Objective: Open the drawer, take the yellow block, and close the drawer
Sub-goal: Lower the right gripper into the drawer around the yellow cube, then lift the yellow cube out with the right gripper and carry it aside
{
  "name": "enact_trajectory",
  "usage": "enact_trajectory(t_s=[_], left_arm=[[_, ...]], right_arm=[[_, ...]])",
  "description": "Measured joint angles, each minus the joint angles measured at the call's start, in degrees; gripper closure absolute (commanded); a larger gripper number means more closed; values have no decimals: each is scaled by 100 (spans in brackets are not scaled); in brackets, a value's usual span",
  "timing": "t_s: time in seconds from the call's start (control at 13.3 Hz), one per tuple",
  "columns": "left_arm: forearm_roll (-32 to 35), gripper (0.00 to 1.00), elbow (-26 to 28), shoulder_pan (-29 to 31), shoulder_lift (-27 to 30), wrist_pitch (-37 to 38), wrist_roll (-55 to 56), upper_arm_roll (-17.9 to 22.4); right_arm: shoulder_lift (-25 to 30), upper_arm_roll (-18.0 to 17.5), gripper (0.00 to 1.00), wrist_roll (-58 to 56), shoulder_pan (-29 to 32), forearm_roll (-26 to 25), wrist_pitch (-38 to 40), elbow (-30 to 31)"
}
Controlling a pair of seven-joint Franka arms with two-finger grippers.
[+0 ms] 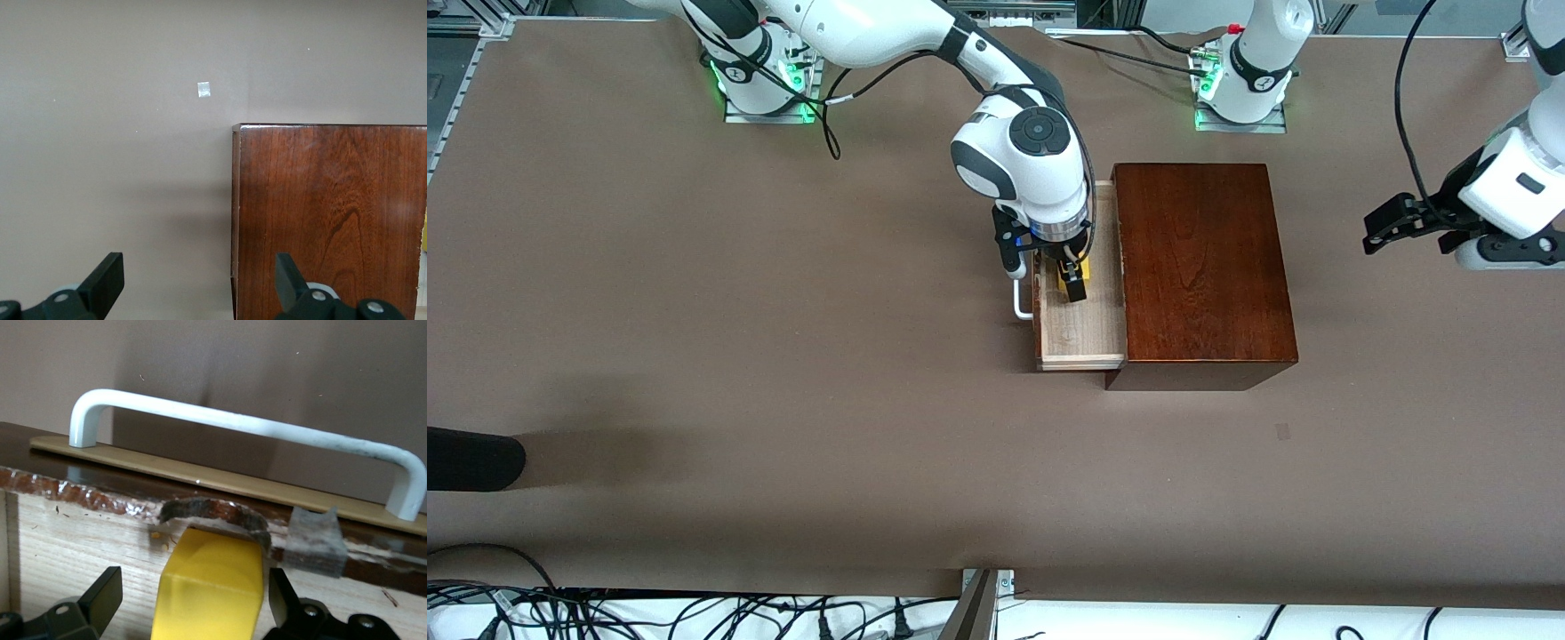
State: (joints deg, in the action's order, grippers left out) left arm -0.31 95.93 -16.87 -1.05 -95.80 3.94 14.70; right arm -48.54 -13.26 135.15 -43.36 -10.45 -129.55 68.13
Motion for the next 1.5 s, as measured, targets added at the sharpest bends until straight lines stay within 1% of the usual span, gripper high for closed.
enact_trajectory(t_s=[0.08, 0.15, 0.23, 0.3, 0.75, 1.05, 1.2, 1.28, 1.5], left_arm=[[0, 0, -3, 4, -11, 0, 0, 2], [0, 0, -24, 10, -12, 0, 0, 4], [0, 0, -63, 11, -11, 0, 0, 5], [0, 0, -95, 10, -12, 1, 0, 5], [0, 0, -125, 5, -28, 2, 5, -2], [0, 0, -145, 4, -29, 2, 5, -3], [0, 0, -147, 1, -30, 2, 5, -5], [0, 0, -148, -1, -33, 2, 5, -6], [0, 0, -153, -1, -47, 2, 5, -10]], right_arm=[[0, 2, 53, 0, 0, 0, 0, -1], [0, 5, 80, 0, 0, 0, 1, -3], [0, 9, 99, 0, 0, 0, 1, -3], [0, 9, 100, 1, 0, 0, 2, -5], [-1, 12, 100, 22, 2, 0, 102, -70], [64, -37, 100, 21, 3, 1, 962, -830], [294, -80, 100, -58, 6, 50, 1343, -977], [467, -79, 100, -243, 37, 183, 1544, -1006], [1126, -70, 100, -1347, 260, 567, 2480, -885]])
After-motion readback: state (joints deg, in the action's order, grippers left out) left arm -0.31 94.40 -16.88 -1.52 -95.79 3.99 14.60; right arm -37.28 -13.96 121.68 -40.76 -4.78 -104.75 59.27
